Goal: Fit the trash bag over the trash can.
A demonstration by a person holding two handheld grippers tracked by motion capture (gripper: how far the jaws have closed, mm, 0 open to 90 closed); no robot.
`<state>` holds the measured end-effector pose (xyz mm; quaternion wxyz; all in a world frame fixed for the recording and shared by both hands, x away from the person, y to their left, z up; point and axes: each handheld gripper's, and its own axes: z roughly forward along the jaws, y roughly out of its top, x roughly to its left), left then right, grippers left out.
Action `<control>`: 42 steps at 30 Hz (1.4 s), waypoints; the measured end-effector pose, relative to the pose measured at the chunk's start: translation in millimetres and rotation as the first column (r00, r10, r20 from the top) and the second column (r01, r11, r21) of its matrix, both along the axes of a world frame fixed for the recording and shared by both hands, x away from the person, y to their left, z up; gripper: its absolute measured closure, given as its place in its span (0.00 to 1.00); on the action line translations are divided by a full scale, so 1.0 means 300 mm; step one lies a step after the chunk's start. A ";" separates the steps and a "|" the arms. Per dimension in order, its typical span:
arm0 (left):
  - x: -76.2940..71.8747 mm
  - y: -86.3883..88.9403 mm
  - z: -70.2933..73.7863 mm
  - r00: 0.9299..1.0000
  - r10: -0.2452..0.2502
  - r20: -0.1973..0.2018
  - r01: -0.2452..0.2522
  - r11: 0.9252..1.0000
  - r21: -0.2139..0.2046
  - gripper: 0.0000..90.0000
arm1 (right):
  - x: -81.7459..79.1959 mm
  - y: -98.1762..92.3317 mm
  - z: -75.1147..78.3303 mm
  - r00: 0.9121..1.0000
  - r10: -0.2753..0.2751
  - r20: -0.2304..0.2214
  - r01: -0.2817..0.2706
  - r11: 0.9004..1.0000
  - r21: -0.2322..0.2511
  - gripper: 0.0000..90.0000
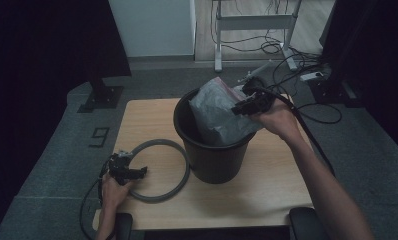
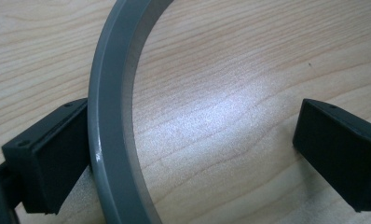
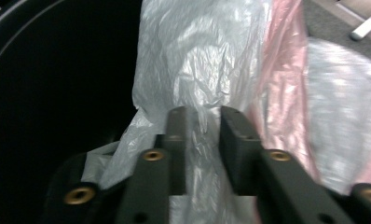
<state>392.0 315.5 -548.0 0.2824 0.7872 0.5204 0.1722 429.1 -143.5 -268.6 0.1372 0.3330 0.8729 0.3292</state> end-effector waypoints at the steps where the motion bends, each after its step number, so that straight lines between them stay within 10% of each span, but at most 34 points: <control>1: 0.001 -0.001 0.002 1.000 -0.002 -0.007 0.002 1.000 0.004 0.01 | -0.002 -0.010 0.010 1.000 -0.008 0.006 0.008 1.000 0.002 0.72; 7: 0.010 -0.010 0.037 0.997 -0.031 -0.065 0.035 0.997 0.063 0.01 | -0.005 -0.074 0.054 0.998 -0.055 0.032 0.054 0.998 0.038 0.56; 15: 0.018 0.000 0.189 0.992 -0.107 -0.074 0.108 0.994 0.010 0.06 | 0.004 -0.130 0.071 0.993 -0.108 0.043 0.107 0.994 0.024 0.54; 25: 0.030 -0.023 0.376 0.986 -0.158 -0.056 0.155 0.986 -0.053 0.19 | -0.010 -0.124 0.040 0.999 -0.042 0.002 0.042 0.999 0.006 0.93; 42: 0.045 -0.151 0.718 0.958 -0.284 0.042 0.287 0.953 -0.095 0.30 | -0.034 0.021 0.010 0.996 0.085 -0.008 -0.086 0.996 -0.020 0.97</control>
